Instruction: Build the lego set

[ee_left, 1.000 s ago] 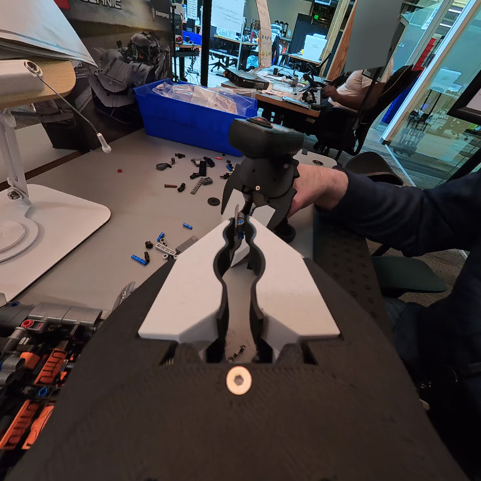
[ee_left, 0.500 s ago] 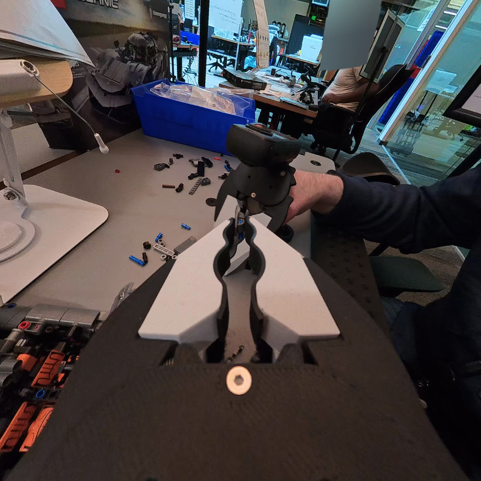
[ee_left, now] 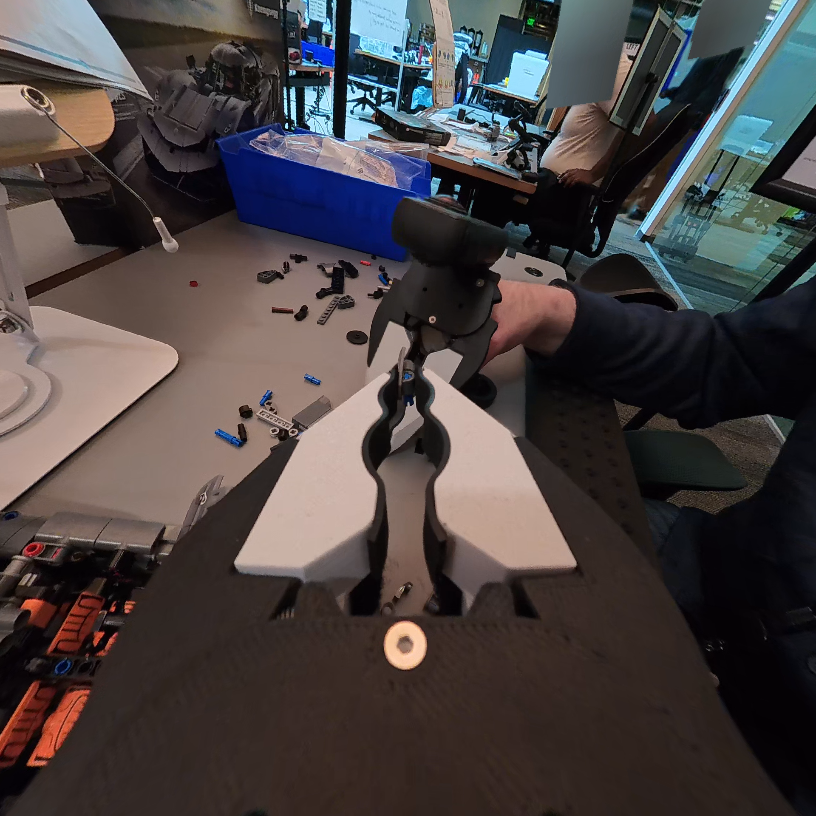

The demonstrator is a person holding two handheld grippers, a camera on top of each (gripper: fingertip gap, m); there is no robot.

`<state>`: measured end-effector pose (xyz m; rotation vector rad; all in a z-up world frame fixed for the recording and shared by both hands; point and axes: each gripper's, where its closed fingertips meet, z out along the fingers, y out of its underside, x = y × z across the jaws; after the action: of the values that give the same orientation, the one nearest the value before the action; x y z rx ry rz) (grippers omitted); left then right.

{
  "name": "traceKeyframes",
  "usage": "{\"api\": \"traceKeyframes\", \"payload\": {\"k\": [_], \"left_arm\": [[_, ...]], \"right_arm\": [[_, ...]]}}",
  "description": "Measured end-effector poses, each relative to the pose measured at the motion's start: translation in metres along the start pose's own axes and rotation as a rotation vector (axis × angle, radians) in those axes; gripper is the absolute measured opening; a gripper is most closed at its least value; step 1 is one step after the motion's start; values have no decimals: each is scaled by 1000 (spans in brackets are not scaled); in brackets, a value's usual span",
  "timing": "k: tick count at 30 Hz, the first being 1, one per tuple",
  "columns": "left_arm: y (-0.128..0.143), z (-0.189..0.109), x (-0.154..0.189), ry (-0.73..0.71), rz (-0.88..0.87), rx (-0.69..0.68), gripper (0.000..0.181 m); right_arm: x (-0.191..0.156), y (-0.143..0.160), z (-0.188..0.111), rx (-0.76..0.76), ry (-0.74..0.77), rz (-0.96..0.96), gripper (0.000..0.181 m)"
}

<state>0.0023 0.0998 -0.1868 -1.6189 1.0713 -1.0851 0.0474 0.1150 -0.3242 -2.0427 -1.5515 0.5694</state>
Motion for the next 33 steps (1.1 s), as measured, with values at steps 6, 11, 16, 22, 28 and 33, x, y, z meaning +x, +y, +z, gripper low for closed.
{"api": "traceKeyframes", "payload": {"k": [6, 11, 16, 22, 28, 33], "left_arm": [[0, 0, 0, 1, -4, 0, 4], [2, 0, 0, 5, -6, -4, 4], [4, 2, 0, 9, -11, -11, 4], [5, 2, -1, 14, -24, -9, 5], [6, 4, -1, 17, -25, -15, 4], [8, 4, -1, 21, -29, -18, 4]], "right_arm": [[-1, 0, 0, 10, 0, 8, 9], [1, 3, -2, 6, 6, 16, 9], [1, 2, -1, 10, -5, 11, 2], [1, -2, -4, 27, -1, 9, 2], [1, -1, 1, 12, -4, 9, 3], [2, -1, 1, 4, 2, 9, 2]]}}
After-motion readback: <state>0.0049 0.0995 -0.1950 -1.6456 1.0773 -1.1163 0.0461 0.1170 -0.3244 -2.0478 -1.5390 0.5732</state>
